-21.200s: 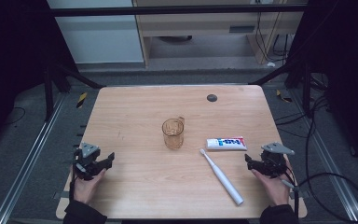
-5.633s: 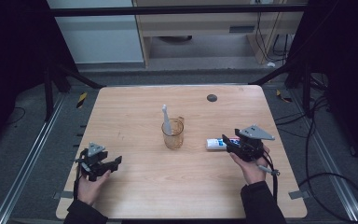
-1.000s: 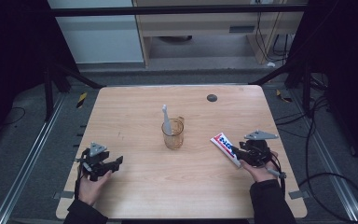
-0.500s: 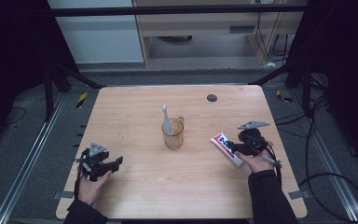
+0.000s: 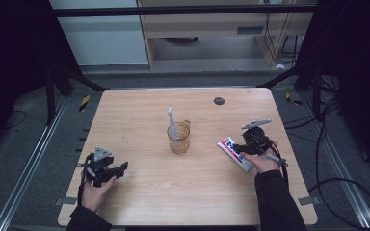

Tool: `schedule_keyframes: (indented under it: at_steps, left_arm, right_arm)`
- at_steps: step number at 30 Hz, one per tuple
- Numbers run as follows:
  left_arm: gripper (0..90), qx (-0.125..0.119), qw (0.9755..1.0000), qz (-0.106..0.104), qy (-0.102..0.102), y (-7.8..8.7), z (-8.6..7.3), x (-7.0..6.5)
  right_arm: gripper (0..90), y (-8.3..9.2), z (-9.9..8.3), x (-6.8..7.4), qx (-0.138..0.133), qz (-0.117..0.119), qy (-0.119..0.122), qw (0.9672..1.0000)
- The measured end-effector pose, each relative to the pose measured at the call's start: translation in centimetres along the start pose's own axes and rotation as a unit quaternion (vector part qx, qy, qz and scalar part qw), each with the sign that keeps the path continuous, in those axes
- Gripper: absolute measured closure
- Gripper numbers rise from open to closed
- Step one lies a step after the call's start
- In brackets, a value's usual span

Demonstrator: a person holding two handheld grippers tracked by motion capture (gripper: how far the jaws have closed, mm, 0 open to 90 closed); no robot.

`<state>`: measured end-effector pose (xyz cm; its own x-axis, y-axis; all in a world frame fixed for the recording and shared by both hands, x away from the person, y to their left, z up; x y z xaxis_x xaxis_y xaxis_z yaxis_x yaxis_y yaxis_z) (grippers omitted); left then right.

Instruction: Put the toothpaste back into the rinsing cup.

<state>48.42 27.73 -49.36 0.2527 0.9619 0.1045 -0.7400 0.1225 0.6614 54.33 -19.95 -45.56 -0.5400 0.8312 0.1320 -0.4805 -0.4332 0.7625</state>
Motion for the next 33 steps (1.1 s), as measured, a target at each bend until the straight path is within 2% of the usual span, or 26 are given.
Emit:
schedule_keyframes:
  at_steps: [17,33]
  left_arm:
    - [35.0,0.0,1.0,0.0,-0.004,0.1,-0.1,0.1]
    - [35.0,0.001,1.0,-0.002,-0.004,0.0,-0.1,0.0]
  right_arm:
    - [39.9,-2.1,-0.6,0.1,0.05,0.013,0.007,0.9987]
    - [37.5,-3.4,-1.2,-0.2,0.074,0.017,0.007,0.9971]
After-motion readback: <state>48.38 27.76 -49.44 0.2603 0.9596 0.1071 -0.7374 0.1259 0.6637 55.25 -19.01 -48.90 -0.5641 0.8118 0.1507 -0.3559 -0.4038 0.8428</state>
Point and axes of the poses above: each handheld gripper's, and its own axes: y roughly backward along the jaws, z roughly out of its top, x roughly to its left, the point moved 3 cm from there along -y, roughly forward along the jaws, and after that the axes turned 10 degrees about z, right-handed, at the moved point
